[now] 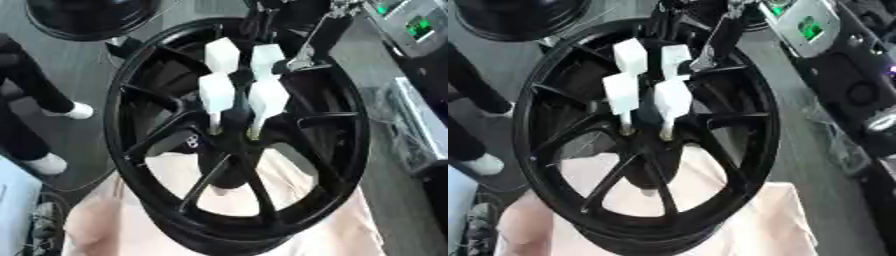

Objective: Pull the pin out of the wheel hub.

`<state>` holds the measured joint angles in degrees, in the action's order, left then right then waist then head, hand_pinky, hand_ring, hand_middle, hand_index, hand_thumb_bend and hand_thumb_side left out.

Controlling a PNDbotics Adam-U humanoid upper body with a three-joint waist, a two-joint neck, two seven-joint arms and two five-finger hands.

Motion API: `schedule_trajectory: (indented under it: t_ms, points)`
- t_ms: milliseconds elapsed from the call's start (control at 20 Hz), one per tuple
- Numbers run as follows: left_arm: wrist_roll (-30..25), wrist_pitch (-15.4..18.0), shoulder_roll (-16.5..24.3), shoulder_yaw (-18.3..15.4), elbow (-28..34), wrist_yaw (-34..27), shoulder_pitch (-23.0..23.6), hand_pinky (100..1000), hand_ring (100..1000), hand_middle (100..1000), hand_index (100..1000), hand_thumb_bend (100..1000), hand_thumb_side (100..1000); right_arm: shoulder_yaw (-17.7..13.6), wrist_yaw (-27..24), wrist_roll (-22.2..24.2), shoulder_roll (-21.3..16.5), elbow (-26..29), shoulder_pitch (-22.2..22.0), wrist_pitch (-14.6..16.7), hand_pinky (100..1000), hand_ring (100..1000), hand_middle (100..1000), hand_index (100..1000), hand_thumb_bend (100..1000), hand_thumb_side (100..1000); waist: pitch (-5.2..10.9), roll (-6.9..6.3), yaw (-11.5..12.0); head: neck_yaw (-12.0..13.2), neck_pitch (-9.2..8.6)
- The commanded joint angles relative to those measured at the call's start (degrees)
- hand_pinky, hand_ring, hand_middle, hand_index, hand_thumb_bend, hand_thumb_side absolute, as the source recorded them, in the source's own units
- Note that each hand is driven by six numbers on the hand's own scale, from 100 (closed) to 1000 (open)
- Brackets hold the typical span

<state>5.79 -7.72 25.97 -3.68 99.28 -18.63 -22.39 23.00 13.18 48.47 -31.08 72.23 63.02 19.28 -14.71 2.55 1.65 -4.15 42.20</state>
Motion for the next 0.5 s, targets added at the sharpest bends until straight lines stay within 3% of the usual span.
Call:
schedule_trajectory:
  t_ms: [50, 500]
  points:
    - [-0.25, 0.08, 1.49, -0.10, 0.75, -0.08, -0.94, 720, 822, 788, 813, 100, 652, -0.61, 0.59, 3.50, -1.18, -0.20, 1.14, 3.81, 794, 675, 655, 797, 415, 144, 0.75, -0.32, 0.00, -0.22, -0.60]
    - [-0.49, -0.02, 1.49, 0.12, 0.72, -0.11, -1.10, 721, 823, 790, 813, 100, 655, -0.40, 1.27, 3.50, -0.73, -1.01, 1.17, 4.12, 788, 664, 640, 786, 417, 145, 0.45, -0.36, 0.12, -0.46, -0.55]
